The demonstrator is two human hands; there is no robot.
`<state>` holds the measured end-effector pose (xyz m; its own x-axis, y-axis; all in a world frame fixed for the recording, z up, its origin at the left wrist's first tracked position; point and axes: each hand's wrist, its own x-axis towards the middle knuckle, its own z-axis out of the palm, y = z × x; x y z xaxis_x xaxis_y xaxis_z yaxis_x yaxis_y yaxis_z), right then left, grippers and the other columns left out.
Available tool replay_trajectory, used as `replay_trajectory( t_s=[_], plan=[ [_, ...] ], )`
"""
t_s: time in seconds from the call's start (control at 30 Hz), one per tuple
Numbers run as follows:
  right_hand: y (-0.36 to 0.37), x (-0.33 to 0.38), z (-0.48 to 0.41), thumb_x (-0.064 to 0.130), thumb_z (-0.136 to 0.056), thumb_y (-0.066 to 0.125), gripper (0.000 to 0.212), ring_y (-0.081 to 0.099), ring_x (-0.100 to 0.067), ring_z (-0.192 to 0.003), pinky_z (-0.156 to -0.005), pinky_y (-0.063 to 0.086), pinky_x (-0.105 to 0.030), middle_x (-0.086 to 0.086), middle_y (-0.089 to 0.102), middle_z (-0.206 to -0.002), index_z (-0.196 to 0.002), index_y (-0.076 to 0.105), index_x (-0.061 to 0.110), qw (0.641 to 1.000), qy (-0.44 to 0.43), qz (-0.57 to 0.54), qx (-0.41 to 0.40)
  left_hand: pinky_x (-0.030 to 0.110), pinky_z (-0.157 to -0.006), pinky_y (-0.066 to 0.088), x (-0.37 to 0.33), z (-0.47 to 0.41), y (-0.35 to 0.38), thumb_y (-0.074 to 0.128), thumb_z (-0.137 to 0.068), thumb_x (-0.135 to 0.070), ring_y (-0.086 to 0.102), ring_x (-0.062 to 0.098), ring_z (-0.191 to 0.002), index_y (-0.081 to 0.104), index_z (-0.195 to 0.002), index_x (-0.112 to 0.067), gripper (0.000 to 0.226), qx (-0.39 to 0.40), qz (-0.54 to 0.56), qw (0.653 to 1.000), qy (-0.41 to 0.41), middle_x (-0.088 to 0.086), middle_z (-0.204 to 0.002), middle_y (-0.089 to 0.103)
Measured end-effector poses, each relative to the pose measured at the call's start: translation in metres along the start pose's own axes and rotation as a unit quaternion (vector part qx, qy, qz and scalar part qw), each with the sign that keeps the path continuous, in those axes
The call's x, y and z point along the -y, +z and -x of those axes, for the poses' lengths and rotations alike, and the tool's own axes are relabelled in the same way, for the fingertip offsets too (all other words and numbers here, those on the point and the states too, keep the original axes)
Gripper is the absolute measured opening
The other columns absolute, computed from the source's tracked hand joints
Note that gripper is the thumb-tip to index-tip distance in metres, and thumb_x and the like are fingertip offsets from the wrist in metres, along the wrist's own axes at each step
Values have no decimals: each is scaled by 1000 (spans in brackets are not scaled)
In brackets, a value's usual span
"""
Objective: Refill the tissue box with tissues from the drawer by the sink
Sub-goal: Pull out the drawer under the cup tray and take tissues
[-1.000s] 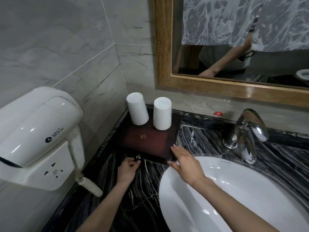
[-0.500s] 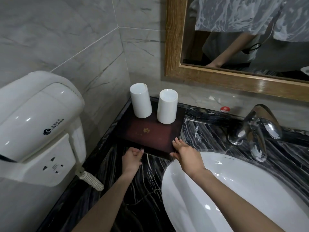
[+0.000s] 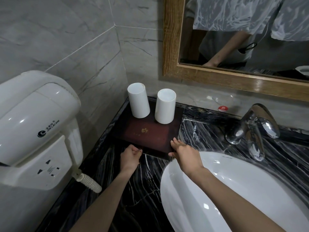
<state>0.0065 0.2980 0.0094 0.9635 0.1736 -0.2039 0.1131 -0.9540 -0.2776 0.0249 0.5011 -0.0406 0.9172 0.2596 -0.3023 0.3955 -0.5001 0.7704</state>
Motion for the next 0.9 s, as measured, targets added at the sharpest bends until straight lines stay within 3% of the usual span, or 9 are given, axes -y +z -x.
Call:
replay_trajectory(
  t_s=[0.23,0.5,0.67,0.9],
  plan=[
    [-1,0,-3,34,-96,46,46,29,-14,-142,-104,40,-36,8,29,-155,-141,38,22,1000,13,7,5,40,-72,60,5,0,-4,62,-89,-17,59,15,-60,53,-71,-13,21,2,-9,1000,-13,0,-65,58],
    [-2,1,-5,37,-94,49,47,44,-20,-133,-99,43,-37,5,38,-151,-138,41,23,1000,24,17,9,28,-54,54,27,28,-19,66,-86,-13,58,15,-65,52,-67,-18,24,1,2,1000,-3,1,-67,58],
    [-4,3,-3,42,-92,50,51,57,-27,-118,-91,47,-38,-1,53,-139,-139,41,24,999,40,32,8,39,-68,56,45,50,-27,69,-84,-15,59,13,-65,55,-66,-21,24,6,16,1000,-1,0,-65,60],
    [-8,5,-1,41,-93,49,52,56,-27,-120,-89,49,-39,0,51,-141,-142,38,26,998,43,43,11,38,-65,56,62,77,-37,71,-81,-16,59,14,-63,57,-67,-19,20,-9,18,1000,17,-1,-62,60]
  ],
)
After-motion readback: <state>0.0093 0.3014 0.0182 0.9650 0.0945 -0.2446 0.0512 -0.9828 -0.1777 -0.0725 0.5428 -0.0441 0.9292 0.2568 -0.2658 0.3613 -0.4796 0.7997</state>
